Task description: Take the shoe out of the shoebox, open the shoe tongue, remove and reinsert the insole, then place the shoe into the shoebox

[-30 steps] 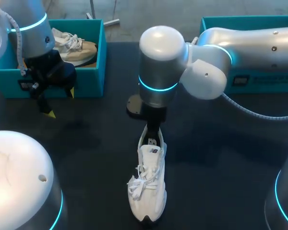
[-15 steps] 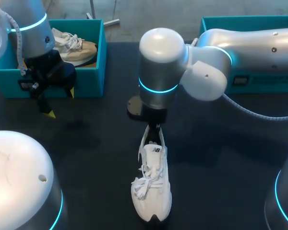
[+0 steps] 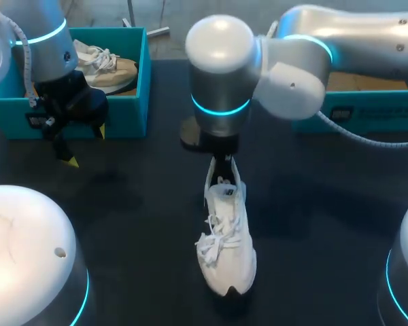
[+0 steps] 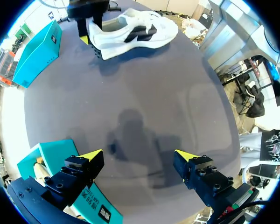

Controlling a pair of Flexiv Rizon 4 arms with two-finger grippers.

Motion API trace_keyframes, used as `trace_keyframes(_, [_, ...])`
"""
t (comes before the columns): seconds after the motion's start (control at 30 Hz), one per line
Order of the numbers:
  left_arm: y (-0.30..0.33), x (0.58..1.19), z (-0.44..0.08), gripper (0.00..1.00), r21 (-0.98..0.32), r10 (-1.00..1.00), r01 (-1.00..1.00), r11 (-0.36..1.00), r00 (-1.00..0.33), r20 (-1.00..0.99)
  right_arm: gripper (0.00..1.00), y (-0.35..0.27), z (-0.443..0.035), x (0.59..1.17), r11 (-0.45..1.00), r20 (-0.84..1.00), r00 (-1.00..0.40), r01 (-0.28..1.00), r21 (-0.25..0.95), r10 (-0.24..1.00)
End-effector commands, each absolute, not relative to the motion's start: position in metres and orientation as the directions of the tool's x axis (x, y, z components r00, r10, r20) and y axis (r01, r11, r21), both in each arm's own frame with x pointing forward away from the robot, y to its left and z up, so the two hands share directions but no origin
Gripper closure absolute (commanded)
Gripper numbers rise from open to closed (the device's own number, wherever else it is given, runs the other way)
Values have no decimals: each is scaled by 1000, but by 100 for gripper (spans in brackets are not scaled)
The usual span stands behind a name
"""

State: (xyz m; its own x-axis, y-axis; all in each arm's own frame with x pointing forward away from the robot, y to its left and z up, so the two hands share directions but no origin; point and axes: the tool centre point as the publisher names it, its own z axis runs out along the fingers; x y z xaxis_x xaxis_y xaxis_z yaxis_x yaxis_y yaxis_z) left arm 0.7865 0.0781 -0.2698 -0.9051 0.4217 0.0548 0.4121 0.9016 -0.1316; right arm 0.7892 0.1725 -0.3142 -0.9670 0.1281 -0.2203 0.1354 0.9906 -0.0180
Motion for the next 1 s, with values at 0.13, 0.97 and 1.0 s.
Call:
trace_keyframes(0.13, [79,785,-270,0,-129,422,412,902,-905,53,100,163,-282,785,992,-221,-968,122,0,119])
trace_keyframes(0.97, [79,785,-270,0,-129,422,412,902,-905,53,100,137,-251,804,994,-207,-976,91,-65,76])
trace_keyframes(1.0, [79,785,-270,0,-129,422,412,902,-905,53,100,133,-248,806,994,-207,-976,84,-70,68])
